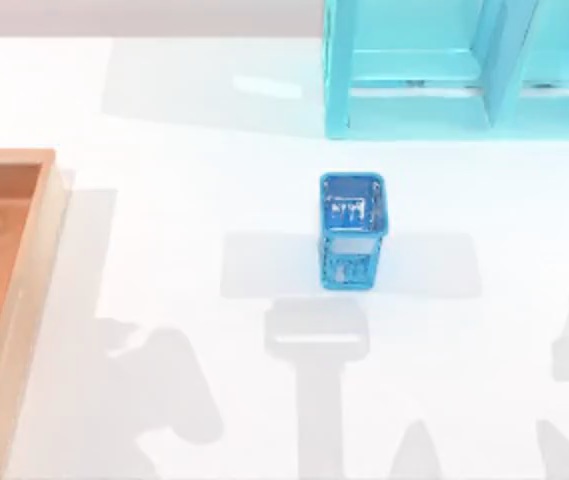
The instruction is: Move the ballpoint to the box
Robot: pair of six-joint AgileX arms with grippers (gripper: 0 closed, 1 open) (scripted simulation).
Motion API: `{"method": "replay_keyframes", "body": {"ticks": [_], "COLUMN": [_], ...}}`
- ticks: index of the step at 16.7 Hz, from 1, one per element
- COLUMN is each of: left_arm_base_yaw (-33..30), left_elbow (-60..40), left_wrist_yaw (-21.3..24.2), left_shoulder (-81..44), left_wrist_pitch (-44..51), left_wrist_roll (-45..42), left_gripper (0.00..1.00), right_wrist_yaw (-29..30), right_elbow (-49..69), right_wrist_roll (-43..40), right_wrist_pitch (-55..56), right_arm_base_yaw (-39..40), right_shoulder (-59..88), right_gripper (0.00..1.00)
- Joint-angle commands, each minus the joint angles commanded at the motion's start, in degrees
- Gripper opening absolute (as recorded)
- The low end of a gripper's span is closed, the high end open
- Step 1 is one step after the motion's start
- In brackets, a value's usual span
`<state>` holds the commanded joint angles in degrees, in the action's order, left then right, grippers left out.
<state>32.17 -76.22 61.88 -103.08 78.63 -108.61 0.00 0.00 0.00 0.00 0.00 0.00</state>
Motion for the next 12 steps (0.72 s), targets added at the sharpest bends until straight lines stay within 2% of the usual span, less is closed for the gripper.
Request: {"method": "replay_keyframes", "body": {"ticks": [6, 12], "left_arm_base_yaw": [0.00, 0.00], "left_elbow": [0.00, 0.00], "left_wrist_yaw": [0.00, 0.00], "left_shoulder": [0.00, 0.00], "left_wrist_pitch": [0.00, 0.00], "left_wrist_roll": [0.00, 0.00], "left_gripper": [0.98, 1.00], "right_wrist_yaw": [0.00, 0.00], "right_elbow": [0.00, 0.00], "right_wrist_roll": [0.00, 0.00], "right_wrist_pitch": [0.00, 0.00], "right_arm_base_yaw": [0.00, 0.00], "right_shoulder": [0.00, 0.00], "right_gripper": [1.00, 1.00]}}
